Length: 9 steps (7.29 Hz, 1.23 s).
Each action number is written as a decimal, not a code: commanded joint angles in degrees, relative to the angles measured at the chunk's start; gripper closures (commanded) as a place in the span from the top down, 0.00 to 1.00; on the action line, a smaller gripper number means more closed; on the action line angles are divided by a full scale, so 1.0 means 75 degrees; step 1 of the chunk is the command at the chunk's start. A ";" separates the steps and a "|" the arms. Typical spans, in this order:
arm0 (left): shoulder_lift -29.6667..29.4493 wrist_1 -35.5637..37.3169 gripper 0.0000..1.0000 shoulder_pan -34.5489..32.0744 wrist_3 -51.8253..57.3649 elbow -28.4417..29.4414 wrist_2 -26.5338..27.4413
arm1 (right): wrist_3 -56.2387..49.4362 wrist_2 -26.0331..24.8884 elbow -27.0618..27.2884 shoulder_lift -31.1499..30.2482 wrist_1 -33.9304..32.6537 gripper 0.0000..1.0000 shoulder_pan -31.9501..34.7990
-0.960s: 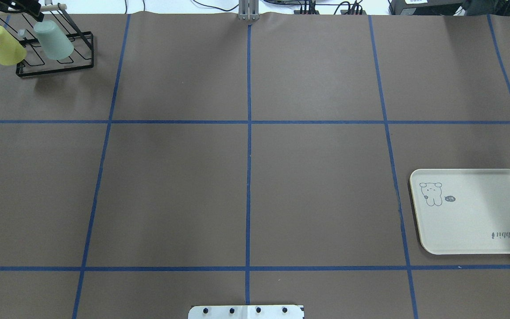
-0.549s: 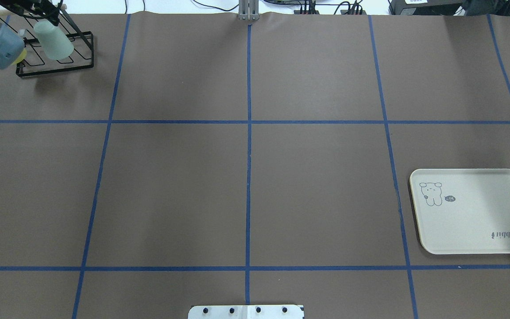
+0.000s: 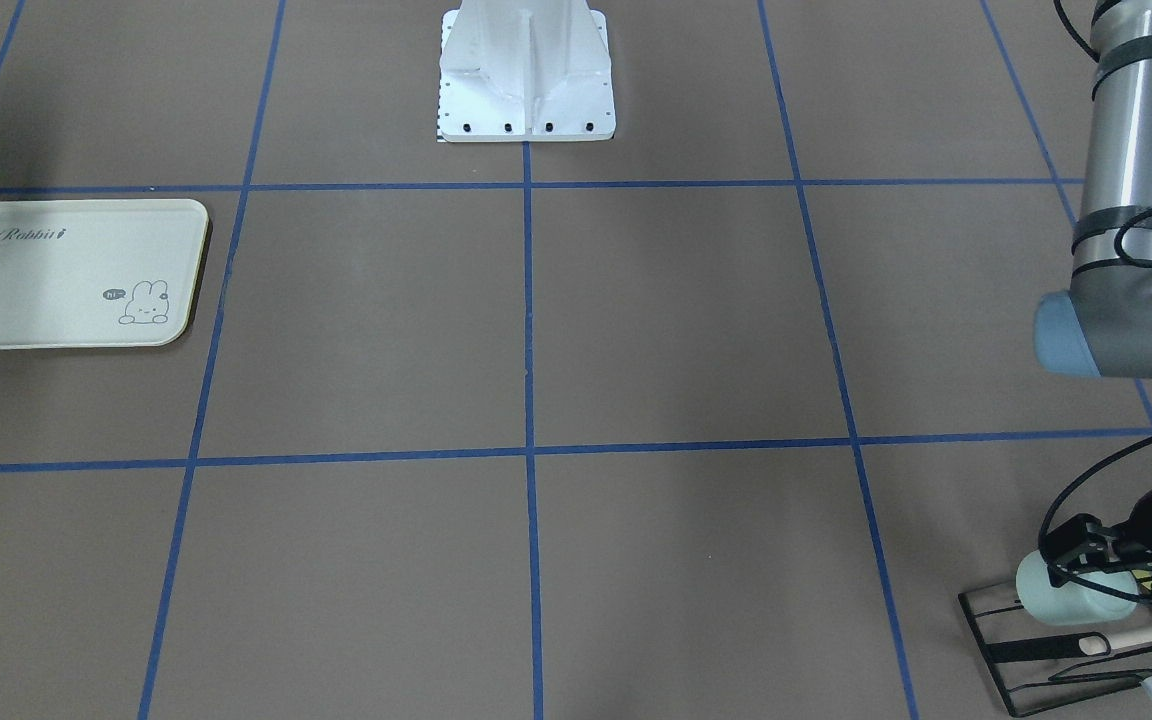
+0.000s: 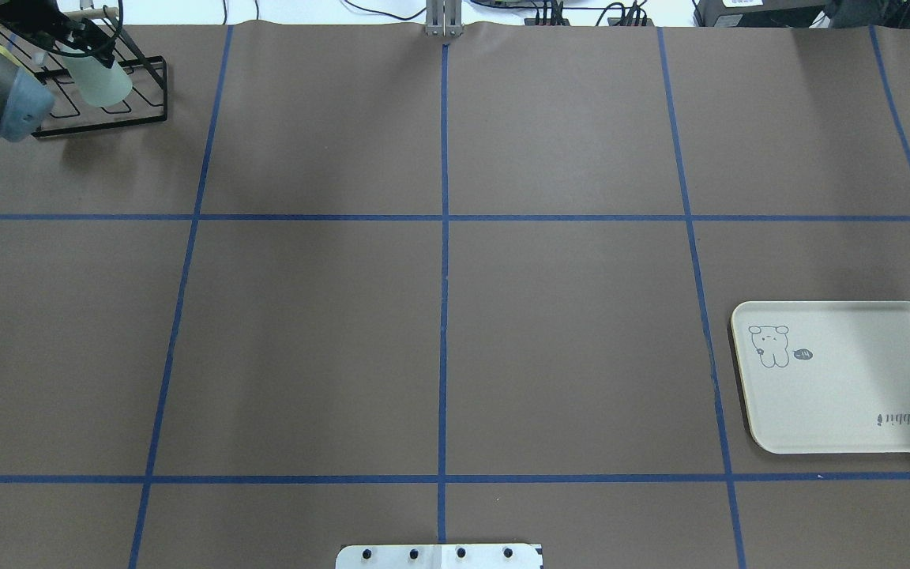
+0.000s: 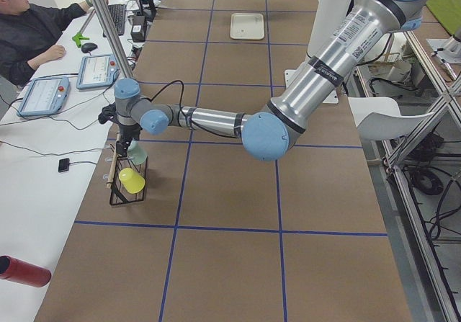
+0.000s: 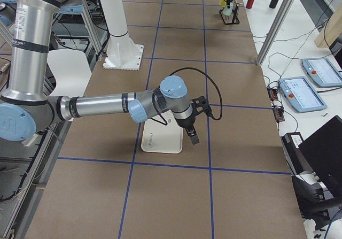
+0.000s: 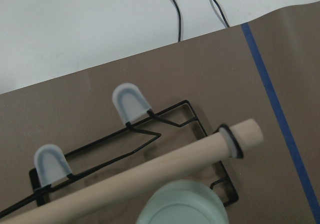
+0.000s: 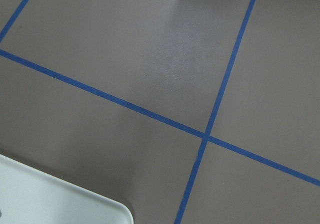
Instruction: Left arm grabs green cup and hands to right arm on tray
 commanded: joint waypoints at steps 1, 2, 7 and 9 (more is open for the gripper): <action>-0.0070 -0.0017 1.00 0.0006 -0.0001 0.0116 -0.0031 | 0.0000 0.0000 0.0000 0.0000 0.0000 1.00 0.0000; -0.0082 -0.0017 1.00 0.0006 -0.0001 0.0116 -0.0089 | 0.0000 0.0000 0.0000 0.0000 0.0000 1.00 0.0000; -0.0059 -0.0041 0.66 0.0088 0.0104 0.0069 -0.0113 | 0.0000 0.0000 0.0000 0.0000 0.0000 1.00 0.0000; -0.0036 -0.0041 0.36 0.0088 0.0104 0.0046 -0.0113 | 0.0000 0.0012 0.0000 0.0000 0.0000 1.00 0.0000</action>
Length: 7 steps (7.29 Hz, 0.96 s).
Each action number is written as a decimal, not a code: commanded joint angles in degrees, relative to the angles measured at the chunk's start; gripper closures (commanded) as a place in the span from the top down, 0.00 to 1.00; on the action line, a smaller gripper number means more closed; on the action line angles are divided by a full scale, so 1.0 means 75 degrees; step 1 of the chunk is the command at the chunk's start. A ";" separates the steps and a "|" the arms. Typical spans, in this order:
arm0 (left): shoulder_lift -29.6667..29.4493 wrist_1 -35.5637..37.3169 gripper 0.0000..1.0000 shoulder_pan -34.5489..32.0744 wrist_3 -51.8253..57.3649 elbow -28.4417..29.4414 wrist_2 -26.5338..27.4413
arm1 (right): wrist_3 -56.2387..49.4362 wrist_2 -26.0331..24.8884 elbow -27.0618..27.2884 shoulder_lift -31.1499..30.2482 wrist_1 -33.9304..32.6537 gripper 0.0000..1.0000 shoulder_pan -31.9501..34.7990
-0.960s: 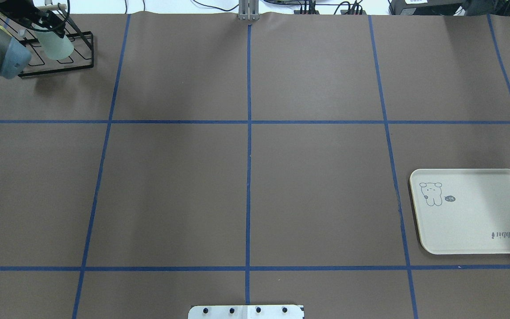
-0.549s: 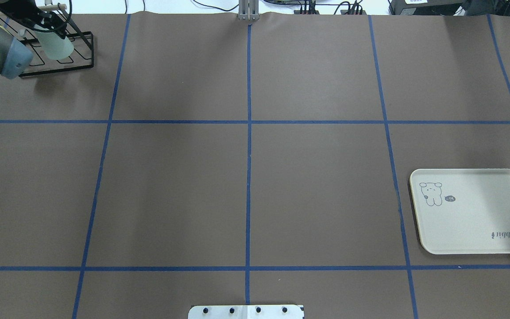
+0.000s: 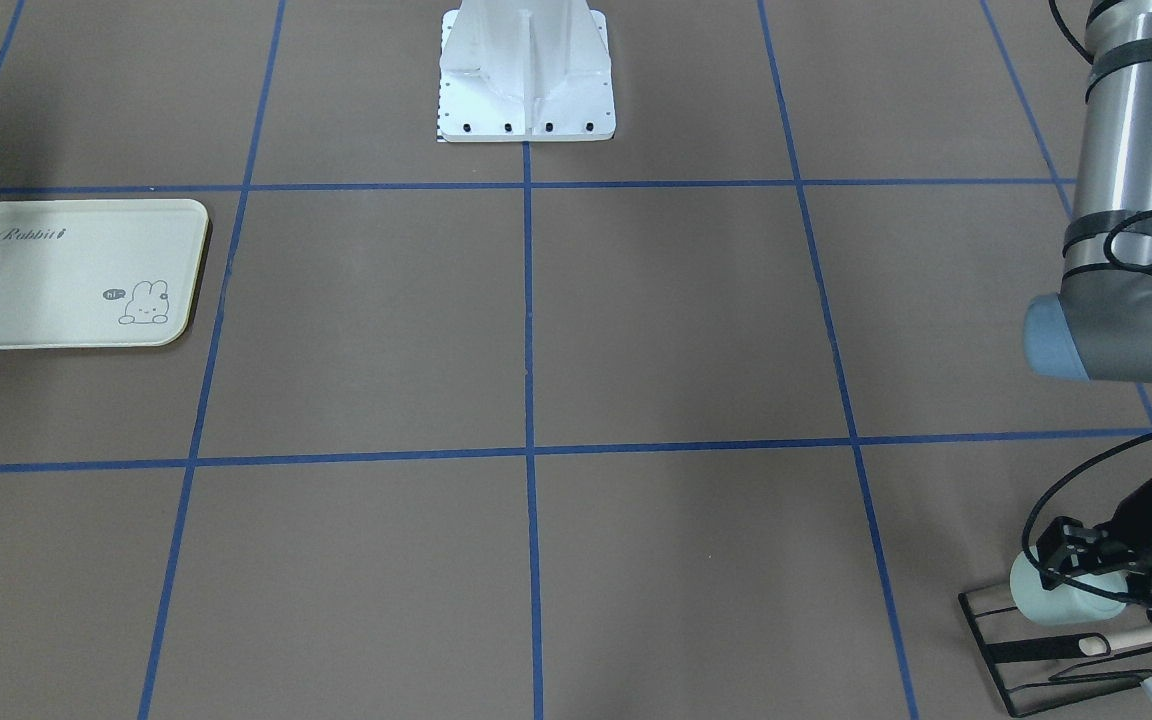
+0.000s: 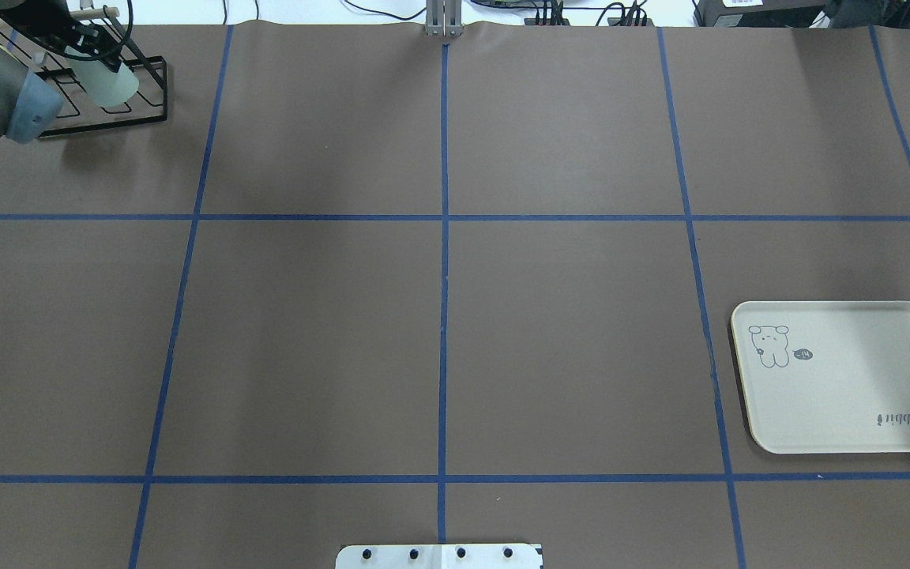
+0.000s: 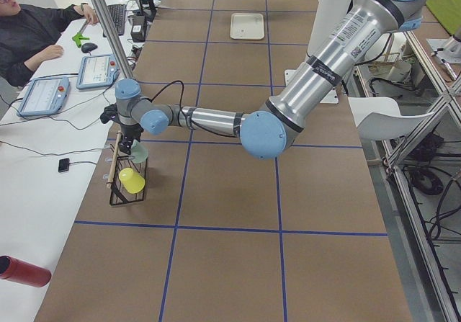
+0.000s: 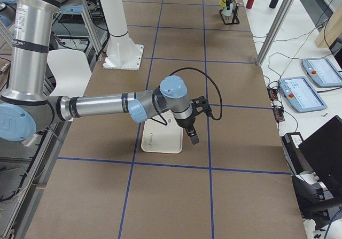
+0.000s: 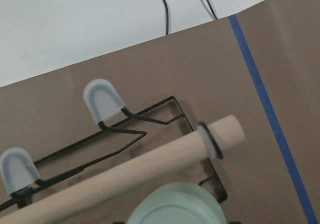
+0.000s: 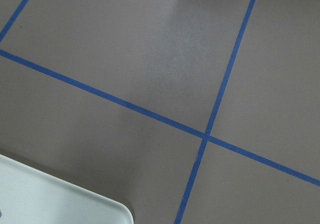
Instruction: Left arm grabs green cup and hands to right arm on tray
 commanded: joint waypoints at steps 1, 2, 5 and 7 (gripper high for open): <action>-0.0012 0.0012 0.21 -0.0009 0.0004 -0.0035 0.0000 | 0.0000 -0.0003 0.0000 0.0000 0.0000 1.00 0.0000; -0.0012 0.0012 0.09 -0.0078 0.0004 -0.0070 0.0000 | 0.0000 0.0009 0.0000 0.0000 0.0000 1.00 0.0000; 0.0046 0.0106 0.04 -0.0593 -0.0008 -0.0608 -0.1156 | 0.0000 -0.0003 0.0000 0.0000 0.0000 1.00 0.0000; 0.0186 0.0118 0.03 -0.0933 -0.0008 -0.0971 -0.1301 | 0.0000 0.0009 0.0000 0.0023 0.0000 1.00 0.0000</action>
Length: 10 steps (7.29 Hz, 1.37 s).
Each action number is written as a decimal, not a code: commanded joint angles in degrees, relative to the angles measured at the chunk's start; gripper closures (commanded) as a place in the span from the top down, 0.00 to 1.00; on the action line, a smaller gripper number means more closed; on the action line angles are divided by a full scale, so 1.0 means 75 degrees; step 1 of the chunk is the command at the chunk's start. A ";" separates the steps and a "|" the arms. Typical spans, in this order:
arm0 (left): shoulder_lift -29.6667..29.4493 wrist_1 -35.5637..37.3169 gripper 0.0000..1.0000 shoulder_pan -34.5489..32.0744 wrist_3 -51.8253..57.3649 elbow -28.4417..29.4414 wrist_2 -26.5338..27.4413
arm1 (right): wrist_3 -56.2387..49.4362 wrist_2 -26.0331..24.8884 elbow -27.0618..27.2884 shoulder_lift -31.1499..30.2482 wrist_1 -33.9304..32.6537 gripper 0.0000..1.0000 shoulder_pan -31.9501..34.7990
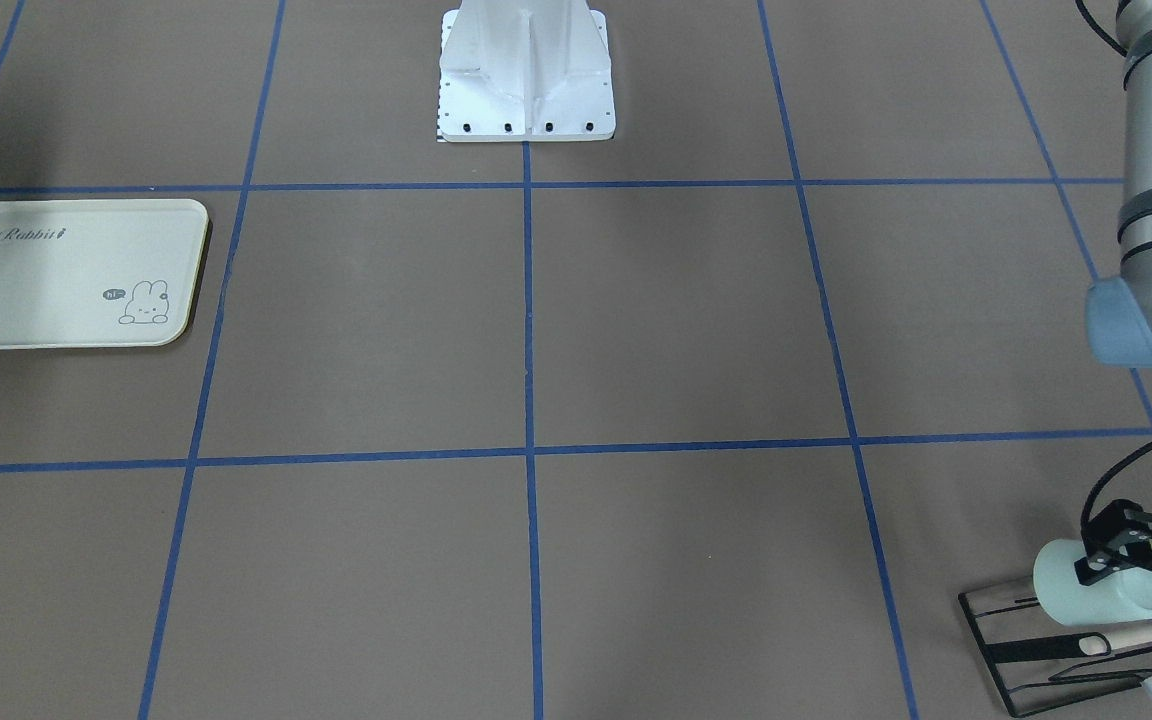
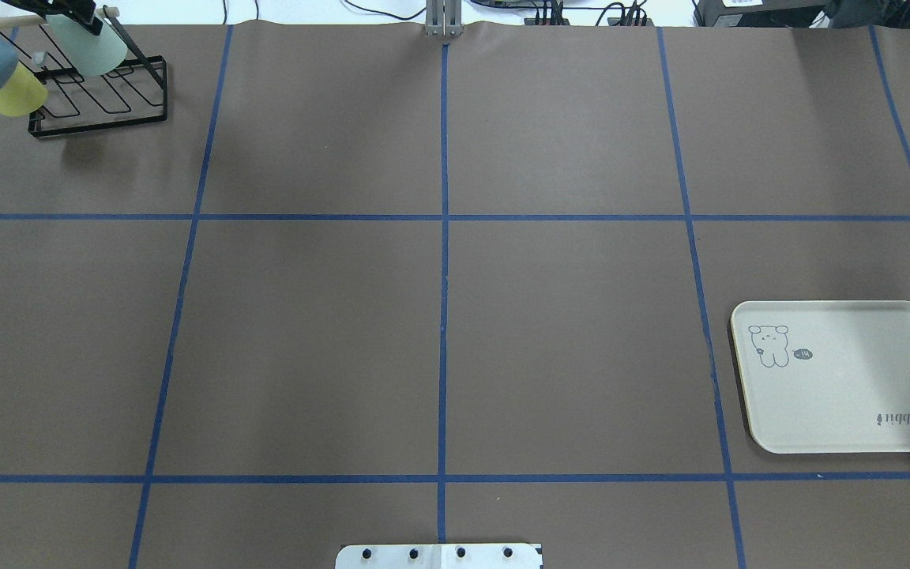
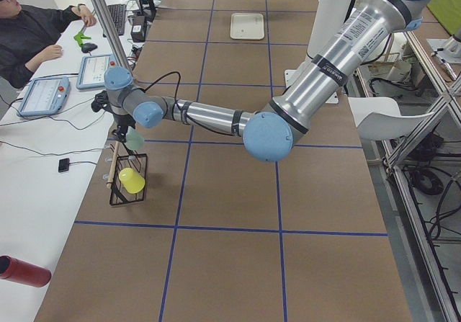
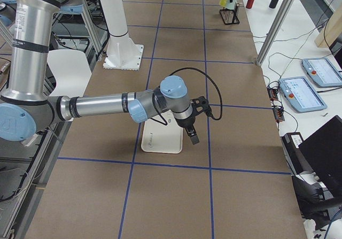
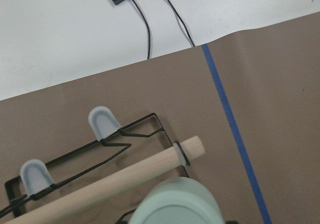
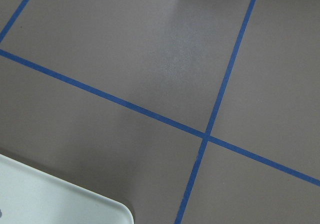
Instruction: Left arm grabs green cup and hands to right arm on tray
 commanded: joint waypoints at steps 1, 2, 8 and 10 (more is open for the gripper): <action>0.0178 0.0214 0.02 -0.0378 -0.0012 -0.0524 -0.0186 | 0.0012 0.0003 0.0000 0.0075 0.0000 1.00 0.0000; 0.0190 0.0599 0.02 -0.0542 -0.0012 -0.0886 -0.0338 | 0.0012 0.0003 0.0000 0.0076 0.0000 1.00 0.0000; 0.0331 0.0650 0.02 0.0181 -0.3692 -0.2982 -0.0421 | 0.2605 0.1196 0.0059 0.0567 0.0979 1.00 -0.0035; 0.0343 0.0638 0.02 0.0544 -0.5406 -0.3967 -0.0514 | 0.4421 0.1920 0.0058 0.0568 0.2244 1.00 -0.0035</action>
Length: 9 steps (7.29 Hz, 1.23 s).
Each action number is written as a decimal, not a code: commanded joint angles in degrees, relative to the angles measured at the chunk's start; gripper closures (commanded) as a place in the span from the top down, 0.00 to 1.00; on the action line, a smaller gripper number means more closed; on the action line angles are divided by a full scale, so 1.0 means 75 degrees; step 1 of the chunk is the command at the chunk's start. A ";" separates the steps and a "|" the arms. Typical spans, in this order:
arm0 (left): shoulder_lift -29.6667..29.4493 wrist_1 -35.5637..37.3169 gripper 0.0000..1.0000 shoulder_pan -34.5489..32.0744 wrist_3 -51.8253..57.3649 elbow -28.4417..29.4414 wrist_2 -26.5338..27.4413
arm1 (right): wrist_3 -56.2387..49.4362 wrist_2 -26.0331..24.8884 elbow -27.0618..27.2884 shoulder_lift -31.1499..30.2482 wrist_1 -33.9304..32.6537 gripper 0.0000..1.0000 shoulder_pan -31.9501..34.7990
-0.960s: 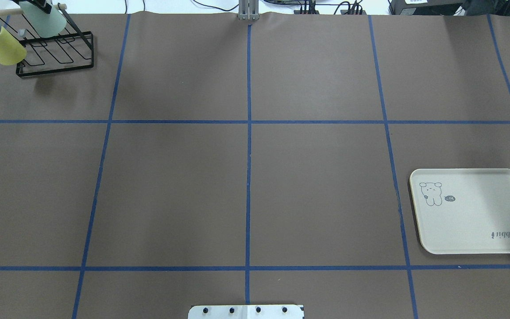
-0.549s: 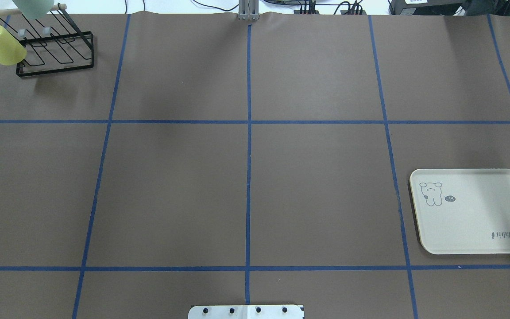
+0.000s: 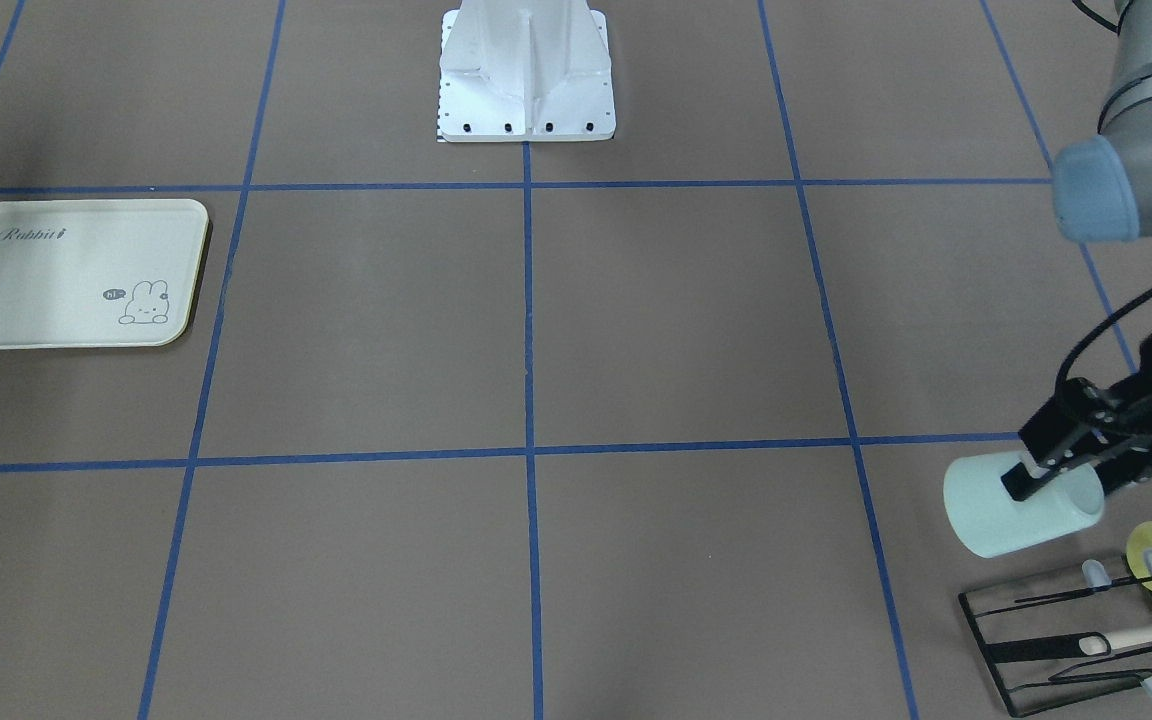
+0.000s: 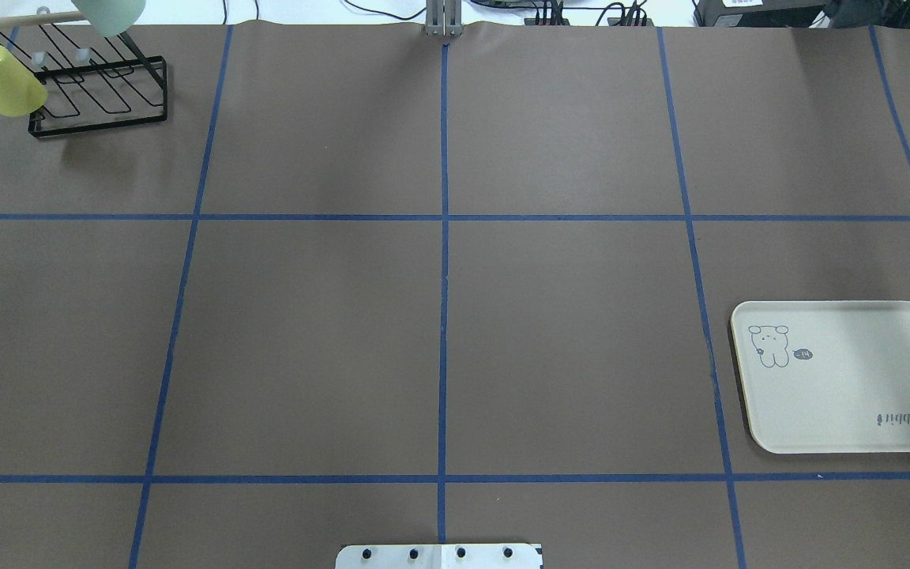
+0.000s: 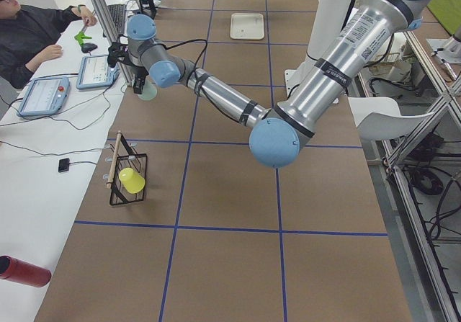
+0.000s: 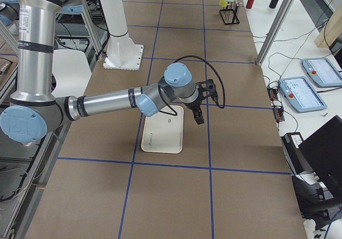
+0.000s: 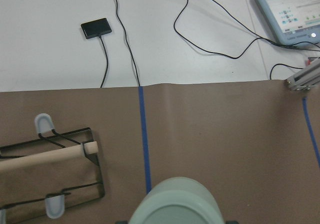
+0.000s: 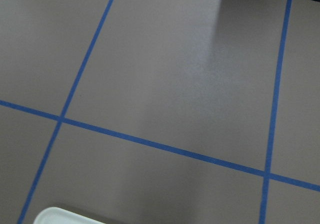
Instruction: Left arm grabs green cup and hands to right arm on tray
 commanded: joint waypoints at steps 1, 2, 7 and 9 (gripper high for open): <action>0.0005 -0.0007 0.02 0.0398 -0.1884 -0.1127 -0.0076 | 0.1877 0.0861 -0.0003 0.0013 0.1492 1.00 -0.0028; 0.0005 -0.0007 0.02 0.0643 -0.2751 -0.1619 -0.0076 | 0.2755 0.1271 0.0008 0.0024 0.2230 1.00 -0.0029; 0.0192 -0.2204 0.02 0.1512 -0.6854 -0.2456 0.0157 | 0.6695 0.1557 0.0020 0.0609 0.5279 0.99 -0.0426; 0.0181 -0.2642 0.02 0.1862 -0.7749 -0.2655 0.0345 | 0.7973 0.1336 0.0020 0.1007 0.6089 0.99 -0.0765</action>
